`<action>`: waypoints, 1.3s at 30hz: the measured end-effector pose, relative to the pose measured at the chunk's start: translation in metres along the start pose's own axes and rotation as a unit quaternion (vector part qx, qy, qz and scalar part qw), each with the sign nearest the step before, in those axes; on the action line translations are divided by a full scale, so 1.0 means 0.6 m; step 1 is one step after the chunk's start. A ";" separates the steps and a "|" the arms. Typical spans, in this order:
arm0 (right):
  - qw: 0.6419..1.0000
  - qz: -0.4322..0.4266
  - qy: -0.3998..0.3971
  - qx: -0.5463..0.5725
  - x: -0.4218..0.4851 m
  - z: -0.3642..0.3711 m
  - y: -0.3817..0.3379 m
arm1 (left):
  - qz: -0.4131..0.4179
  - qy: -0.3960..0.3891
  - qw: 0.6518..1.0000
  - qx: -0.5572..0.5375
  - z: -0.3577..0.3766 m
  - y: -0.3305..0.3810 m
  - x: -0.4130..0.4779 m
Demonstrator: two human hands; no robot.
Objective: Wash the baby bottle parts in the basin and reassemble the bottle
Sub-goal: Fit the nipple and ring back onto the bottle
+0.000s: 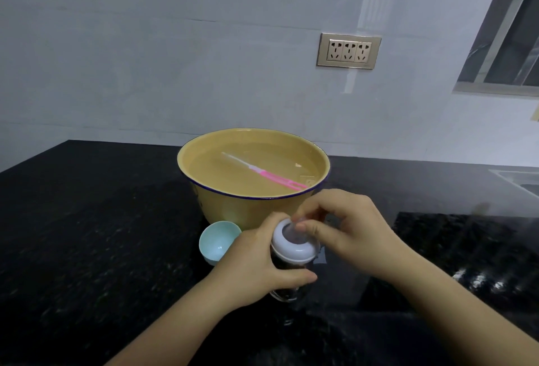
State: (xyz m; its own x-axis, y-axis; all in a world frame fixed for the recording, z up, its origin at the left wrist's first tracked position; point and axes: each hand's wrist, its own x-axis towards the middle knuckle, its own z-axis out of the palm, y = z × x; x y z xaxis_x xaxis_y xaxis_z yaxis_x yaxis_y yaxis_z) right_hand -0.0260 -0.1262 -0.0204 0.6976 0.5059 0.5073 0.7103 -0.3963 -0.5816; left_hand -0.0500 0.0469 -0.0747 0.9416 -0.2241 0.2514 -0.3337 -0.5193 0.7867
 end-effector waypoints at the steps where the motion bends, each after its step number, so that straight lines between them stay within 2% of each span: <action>1: 1.000 -0.017 0.019 -0.007 -0.003 0.005 0.003 | 0.001 0.001 1.000 -0.002 0.000 -0.001 -0.001; 4: 0.993 -0.077 0.082 -0.039 -0.013 0.022 0.013 | 0.001 -0.002 1.000 -0.016 -0.003 -0.003 -0.003; 7: 0.987 -0.092 0.124 -0.036 -0.019 0.033 0.024 | 0.002 -0.007 1.000 -0.027 -0.004 -0.002 -0.003; 14: 0.994 -0.062 0.088 -0.011 -0.013 0.031 0.025 | 0.017 -0.032 0.999 -0.036 -0.013 -0.001 -0.002; 19: 0.994 -0.019 0.097 0.035 -0.024 0.033 0.028 | 0.016 -0.071 0.997 -0.033 -0.039 -0.012 -0.010; 25: 0.991 0.000 0.130 0.040 -0.044 0.027 0.037 | 0.060 -0.008 0.995 0.081 -0.096 -0.025 -0.032; 29: 0.991 -0.001 0.129 0.042 -0.053 0.032 0.040 | 0.037 0.036 0.985 0.168 -0.117 -0.055 -0.040; 33: 0.991 -0.001 0.130 0.039 -0.056 0.033 0.039 | 0.013 0.026 0.976 0.214 -0.127 -0.070 -0.047; 36: 0.991 0.003 0.130 0.038 -0.056 0.033 0.036 | -0.026 0.028 0.977 0.211 -0.129 -0.064 -0.054; 39: 0.990 0.010 0.138 0.041 -0.054 0.031 0.032 | -0.059 0.075 0.988 0.121 -0.132 -0.053 -0.057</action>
State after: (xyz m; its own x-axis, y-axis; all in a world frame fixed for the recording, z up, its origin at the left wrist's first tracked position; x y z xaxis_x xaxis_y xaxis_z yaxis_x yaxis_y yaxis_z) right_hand -0.0367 -0.1357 -0.0597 0.7186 0.2649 0.6430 0.6938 -0.3360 -0.6370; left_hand -0.0680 0.1367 -0.0637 0.9647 -0.0345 0.2610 -0.2050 -0.7206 0.6624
